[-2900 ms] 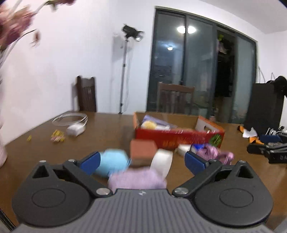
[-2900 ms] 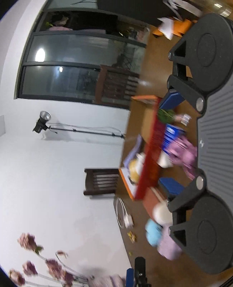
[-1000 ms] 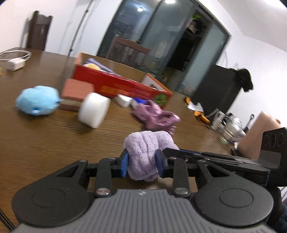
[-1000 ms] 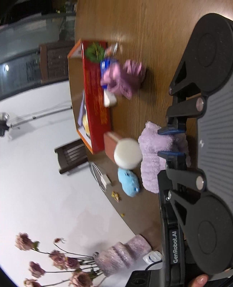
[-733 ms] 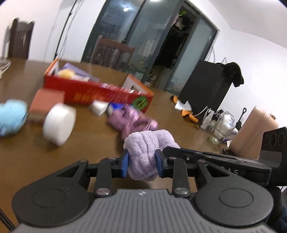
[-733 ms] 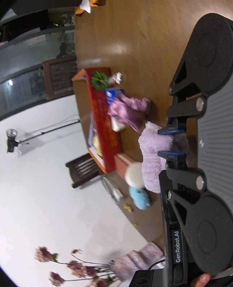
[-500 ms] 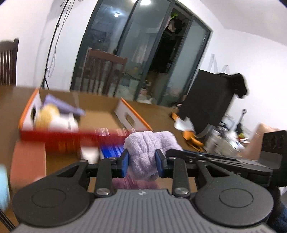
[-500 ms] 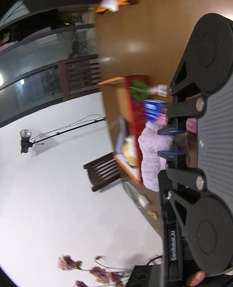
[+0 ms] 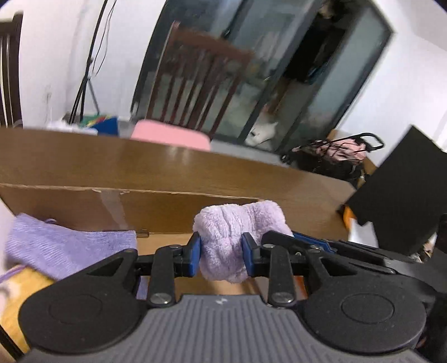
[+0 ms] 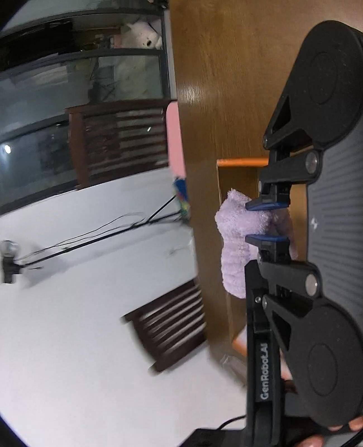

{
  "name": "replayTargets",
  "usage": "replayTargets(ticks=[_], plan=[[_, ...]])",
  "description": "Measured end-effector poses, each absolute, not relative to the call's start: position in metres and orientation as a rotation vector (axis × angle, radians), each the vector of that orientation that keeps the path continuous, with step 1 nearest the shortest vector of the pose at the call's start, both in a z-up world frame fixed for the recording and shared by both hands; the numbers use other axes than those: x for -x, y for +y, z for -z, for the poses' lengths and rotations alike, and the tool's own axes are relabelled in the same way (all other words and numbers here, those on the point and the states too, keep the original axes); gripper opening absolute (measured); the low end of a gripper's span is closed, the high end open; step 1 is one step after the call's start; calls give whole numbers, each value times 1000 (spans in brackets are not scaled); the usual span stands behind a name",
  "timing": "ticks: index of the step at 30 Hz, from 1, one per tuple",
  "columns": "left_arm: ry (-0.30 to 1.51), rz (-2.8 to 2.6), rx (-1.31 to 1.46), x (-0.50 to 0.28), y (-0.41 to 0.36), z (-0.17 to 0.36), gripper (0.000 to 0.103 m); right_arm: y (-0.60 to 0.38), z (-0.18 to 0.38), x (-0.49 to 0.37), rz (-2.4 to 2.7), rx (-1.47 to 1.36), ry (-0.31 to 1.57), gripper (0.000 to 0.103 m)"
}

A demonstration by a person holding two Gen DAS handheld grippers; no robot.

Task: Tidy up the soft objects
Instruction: 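Grasp the lilac towel roll with both tools and release it into the box, then grasp the white foam cylinder with both tools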

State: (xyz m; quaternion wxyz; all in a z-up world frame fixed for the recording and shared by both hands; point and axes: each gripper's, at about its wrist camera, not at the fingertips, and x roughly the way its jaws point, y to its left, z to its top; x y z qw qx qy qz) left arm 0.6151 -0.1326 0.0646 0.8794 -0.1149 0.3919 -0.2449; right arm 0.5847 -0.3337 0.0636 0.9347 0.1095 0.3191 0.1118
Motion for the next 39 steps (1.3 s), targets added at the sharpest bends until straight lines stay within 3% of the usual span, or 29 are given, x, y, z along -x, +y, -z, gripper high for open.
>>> replayTargets(ticks=[3,4,9,16,19,22,25,29,39], plan=[[859,484,245,-639,-137,-47,38,-324,-51,-608,-176,-153,688,20],[864,467,237,-642,-136,-43,47,-319,-48,-613,-146,-121,692,20],[830,438,233,-646,-125,-45,66,-312,-44,-618,-114,-80,660,28],[728,441,194,-610,-111,-94,73,-307,-79,-590,-120,-66,595,45],[684,430,183,-585,-99,-124,77,-308,-104,-563,-123,-57,559,47],[631,404,125,-546,-83,-150,82,-310,-128,-528,-134,-42,522,52],[583,372,40,-498,-62,-170,84,-312,-144,-488,-165,-16,503,65],[498,353,-12,-431,-34,-181,92,-300,-150,-428,-193,62,466,65],[350,230,-82,-252,25,-126,97,-267,-106,-271,-258,66,387,76]])
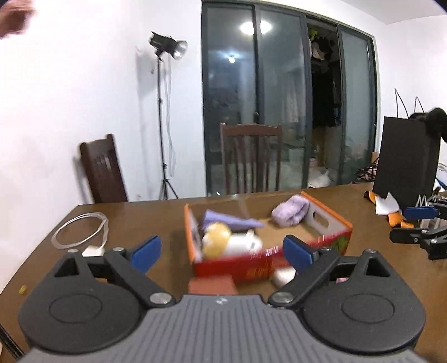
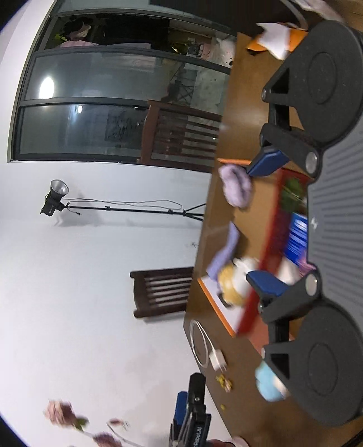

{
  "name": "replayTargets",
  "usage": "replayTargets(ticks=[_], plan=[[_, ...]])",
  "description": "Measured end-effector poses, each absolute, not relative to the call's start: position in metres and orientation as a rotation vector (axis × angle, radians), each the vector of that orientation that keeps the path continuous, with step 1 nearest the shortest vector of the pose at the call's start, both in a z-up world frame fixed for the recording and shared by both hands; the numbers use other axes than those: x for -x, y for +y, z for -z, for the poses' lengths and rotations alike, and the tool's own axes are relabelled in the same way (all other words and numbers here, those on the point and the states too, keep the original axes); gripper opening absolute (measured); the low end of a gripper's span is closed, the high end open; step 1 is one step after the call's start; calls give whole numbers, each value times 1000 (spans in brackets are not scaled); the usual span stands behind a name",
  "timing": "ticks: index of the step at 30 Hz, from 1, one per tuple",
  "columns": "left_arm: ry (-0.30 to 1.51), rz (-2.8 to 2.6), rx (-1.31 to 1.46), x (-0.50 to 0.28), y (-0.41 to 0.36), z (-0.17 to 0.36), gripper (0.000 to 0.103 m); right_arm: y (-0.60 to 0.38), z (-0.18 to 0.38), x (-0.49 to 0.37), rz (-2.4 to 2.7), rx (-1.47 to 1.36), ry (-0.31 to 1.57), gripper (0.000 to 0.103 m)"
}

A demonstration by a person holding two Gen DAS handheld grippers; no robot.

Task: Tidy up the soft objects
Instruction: 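Grasp the white foam cylinder with both tools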

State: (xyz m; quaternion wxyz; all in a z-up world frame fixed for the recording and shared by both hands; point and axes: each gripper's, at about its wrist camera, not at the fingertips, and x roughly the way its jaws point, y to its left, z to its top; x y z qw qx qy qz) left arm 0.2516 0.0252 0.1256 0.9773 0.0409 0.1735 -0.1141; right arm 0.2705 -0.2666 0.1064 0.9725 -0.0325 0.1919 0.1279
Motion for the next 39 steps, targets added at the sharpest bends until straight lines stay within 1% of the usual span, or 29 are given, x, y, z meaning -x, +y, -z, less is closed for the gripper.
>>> replayTargets(ticks=[3,8,12,15,18,20,21,23,25,26,27,31,32,33,36,39], plan=[[361,206,-72,-210,40,-96,98,-257,-83,-235,-282,32,395,77],[479,151,4,-171,62,-48,98,-249,-48,-200,-274,-39,449,78],[492,135,33,-165,78,-40,98,-238,-30,-196,-301,-67,511,78],[484,144,116,-177,86,-43,96,-226,-27,-195,-301,-60,504,77],[492,187,214,-196,91,-43,86,-217,-30,-199,-323,-64,482,76],[506,204,255,-218,87,-43,71,-210,-29,-206,-330,-63,487,76],[517,205,261,-230,83,-42,69,-206,-27,-209,-328,-63,493,76],[536,194,266,-254,73,-40,59,-201,-23,-215,-322,-63,513,76],[553,178,272,-273,66,-37,52,-199,-20,-218,-318,-64,523,76],[559,180,277,-280,64,-34,45,-198,-19,-219,-317,-64,524,76],[581,181,279,-286,61,-30,40,-197,-18,-220,-314,-64,527,76],[599,292,302,-268,56,-22,39,-197,-22,-220,-306,-60,521,76],[607,318,288,-257,54,-20,44,-198,-25,-218,-308,-60,515,76],[613,336,274,-247,53,-18,45,-198,-29,-216,-314,-66,503,76],[624,346,297,-229,60,-12,47,-197,-37,-220,-366,-119,488,75],[635,352,363,-230,72,-7,47,-189,-31,-239,-438,-195,543,65]])
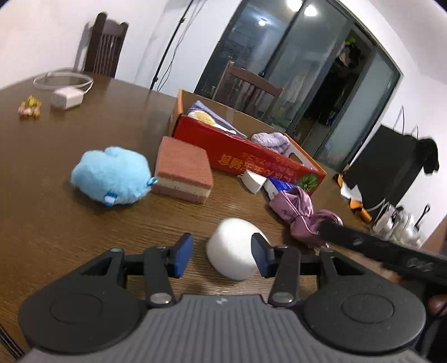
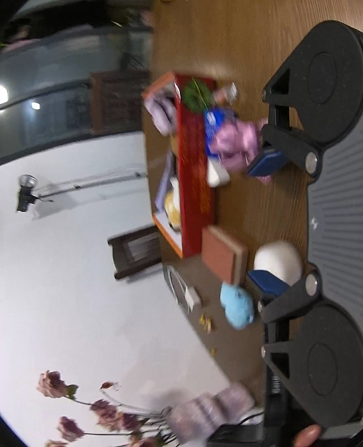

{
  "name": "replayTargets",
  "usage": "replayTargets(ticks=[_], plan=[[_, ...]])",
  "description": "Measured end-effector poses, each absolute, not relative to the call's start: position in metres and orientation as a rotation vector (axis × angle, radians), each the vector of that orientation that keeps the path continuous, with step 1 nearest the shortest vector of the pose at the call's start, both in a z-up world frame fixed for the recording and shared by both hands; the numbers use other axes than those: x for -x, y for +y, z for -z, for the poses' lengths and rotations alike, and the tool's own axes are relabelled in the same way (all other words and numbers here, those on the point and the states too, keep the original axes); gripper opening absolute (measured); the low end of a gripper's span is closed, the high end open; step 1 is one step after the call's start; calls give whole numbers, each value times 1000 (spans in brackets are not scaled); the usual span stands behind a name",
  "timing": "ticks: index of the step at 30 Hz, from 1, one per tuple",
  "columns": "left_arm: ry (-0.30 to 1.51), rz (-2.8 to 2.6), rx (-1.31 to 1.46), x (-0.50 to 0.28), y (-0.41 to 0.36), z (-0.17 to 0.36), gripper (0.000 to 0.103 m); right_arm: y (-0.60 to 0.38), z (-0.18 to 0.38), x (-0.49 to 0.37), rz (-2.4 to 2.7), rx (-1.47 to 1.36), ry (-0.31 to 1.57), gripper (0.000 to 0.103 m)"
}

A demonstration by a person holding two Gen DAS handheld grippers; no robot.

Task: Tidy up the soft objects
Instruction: 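Grasp the white foam cylinder with both tools, then carry the white foam cylinder into the box beside the towel roll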

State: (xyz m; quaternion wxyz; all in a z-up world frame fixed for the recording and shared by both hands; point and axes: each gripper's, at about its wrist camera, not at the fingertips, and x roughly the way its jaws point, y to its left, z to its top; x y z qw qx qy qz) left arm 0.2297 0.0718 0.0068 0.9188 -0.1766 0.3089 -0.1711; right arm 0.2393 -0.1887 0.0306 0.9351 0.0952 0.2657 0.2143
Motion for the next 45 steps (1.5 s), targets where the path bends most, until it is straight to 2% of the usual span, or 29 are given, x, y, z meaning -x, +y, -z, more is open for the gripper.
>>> replayTargets(ticks=[2,7,9,11,14,18,22,26,30,33,38,42,45], plan=[[654,320,379,-237,77,-4,46,-176,-22,-252,-451,-204,588,55],[698,376,472,-253,82,-1,41,-159,-2,-272,-449,-241,659,44],[708,407,484,-255,79,0,36,-158,5,-279,-462,-283,686,37],[724,433,477,-256,74,3,22,-160,11,-283,-485,-334,709,28],[726,441,470,-254,69,6,19,-162,13,-282,-505,-360,715,23],[700,482,500,-253,66,-5,18,-166,1,-274,-509,-339,687,21],[622,566,481,-282,52,-46,18,-179,-45,-276,-489,-267,540,21],[576,636,420,-359,22,-94,18,-207,-84,-330,-449,-236,450,21],[640,633,427,-454,-10,-111,18,-237,-108,-415,-407,-234,467,21],[713,590,435,-520,-29,-104,18,-250,-107,-488,-367,-213,538,21],[864,513,412,-604,-53,-59,18,-259,-66,-584,-303,-203,680,21],[956,399,360,-632,-64,-28,19,-261,-24,-631,-272,-171,807,21],[940,370,332,-634,-65,-27,20,-256,-22,-636,-274,-158,828,22]])
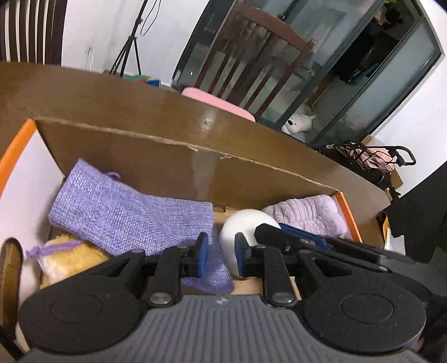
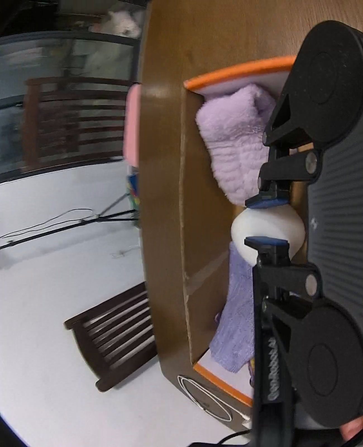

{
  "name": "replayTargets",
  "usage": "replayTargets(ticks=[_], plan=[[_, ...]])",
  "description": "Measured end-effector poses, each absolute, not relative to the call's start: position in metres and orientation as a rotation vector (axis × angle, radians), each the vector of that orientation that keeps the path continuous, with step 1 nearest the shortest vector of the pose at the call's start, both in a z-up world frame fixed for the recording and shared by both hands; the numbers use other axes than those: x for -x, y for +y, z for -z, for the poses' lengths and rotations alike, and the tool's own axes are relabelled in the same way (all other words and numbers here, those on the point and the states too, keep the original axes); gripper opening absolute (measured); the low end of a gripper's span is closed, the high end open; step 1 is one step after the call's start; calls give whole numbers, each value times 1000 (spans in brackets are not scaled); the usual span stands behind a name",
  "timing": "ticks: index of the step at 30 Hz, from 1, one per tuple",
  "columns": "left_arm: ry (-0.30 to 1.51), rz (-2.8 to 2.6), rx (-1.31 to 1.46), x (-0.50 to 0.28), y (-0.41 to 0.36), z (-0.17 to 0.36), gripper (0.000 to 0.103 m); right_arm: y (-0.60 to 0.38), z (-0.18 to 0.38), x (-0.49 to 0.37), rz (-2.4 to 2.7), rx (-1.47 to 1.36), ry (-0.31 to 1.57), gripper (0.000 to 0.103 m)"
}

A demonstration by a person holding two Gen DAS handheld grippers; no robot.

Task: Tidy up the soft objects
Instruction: 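Carry the white foam cylinder into the box beside the towel roll, then move both tools out of the box to the blue fuzzy plush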

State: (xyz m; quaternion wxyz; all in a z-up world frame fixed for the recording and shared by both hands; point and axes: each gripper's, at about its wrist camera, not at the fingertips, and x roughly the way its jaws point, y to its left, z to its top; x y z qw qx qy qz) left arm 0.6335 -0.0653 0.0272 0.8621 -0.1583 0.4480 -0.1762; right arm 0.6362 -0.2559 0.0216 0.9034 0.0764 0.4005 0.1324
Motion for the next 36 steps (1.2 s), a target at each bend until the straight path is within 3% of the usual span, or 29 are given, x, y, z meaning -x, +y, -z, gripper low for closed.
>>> replayTargets(ticks=[3,5,7,9,11,13,16,19,23,25,36], plan=[[916,341,320,-629,-63,-32,26,-256,-16,-641,-311,-188,870,23],[897,324,309,-625,-62,-37,39,-262,-13,-648,-336,-248,878,24],[883,319,291,-617,-64,-45,44,-266,-12,-646,-319,-255,884,25],[865,317,259,-603,-64,-58,44,-260,-15,-642,-306,-219,855,34],[833,325,223,-586,-62,-77,45,-255,-27,-631,-295,-189,834,55],[793,328,191,-564,-57,-97,47,-254,-45,-616,-294,-170,809,62],[728,327,137,-521,-45,-128,59,-261,-79,-588,-259,-105,763,62],[687,312,61,-478,-34,-148,63,-274,-114,-547,-241,-88,716,63],[633,277,35,-429,-19,-173,73,-290,-158,-480,-222,-23,647,76],[614,263,32,-404,-13,-182,75,-294,-173,-445,-205,13,613,77],[386,250,-36,-251,4,-190,90,-307,-184,-281,-196,29,391,79]])
